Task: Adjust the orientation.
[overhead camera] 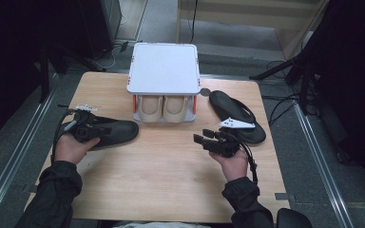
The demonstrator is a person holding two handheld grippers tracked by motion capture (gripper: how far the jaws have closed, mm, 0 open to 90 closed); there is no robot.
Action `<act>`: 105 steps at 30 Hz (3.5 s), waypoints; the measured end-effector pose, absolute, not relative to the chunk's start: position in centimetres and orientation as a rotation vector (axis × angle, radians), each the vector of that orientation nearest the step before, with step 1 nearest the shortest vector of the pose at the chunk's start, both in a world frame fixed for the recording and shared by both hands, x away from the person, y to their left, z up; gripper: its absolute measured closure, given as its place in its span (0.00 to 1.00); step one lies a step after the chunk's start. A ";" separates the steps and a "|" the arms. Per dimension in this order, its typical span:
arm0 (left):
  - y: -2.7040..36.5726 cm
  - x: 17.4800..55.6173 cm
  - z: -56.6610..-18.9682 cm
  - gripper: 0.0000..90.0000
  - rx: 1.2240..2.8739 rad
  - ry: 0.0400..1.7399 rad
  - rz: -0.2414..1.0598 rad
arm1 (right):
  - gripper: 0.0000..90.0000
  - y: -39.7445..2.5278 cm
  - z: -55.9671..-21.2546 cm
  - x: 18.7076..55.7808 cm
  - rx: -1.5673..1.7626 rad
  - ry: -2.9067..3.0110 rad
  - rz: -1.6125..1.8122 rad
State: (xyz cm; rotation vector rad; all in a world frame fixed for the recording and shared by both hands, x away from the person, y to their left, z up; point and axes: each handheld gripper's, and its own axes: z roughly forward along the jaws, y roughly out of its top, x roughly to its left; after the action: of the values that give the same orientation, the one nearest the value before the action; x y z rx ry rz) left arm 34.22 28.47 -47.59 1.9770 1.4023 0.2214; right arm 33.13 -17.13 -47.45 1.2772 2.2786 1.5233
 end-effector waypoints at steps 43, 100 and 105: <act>34.7 28.7 -51.4 1.00 1.864 1.701 0.280 | 0.53 -15.7 -47.0 35.4 1.247 2.295 1.552; 36.2 42.1 -51.7 0.99 1.758 1.750 0.362 | 0.53 -18.3 -47.8 31.9 1.332 2.223 1.494; 36.3 42.7 -51.7 0.98 1.745 1.749 0.342 | 0.53 -18.3 -47.9 31.7 1.332 2.224 1.489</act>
State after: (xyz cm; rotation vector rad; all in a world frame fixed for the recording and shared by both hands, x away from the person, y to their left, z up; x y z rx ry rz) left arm 42.67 36.31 -51.66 1.7448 1.7490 0.3417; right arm 31.66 -18.33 -47.92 1.3324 2.2242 1.4891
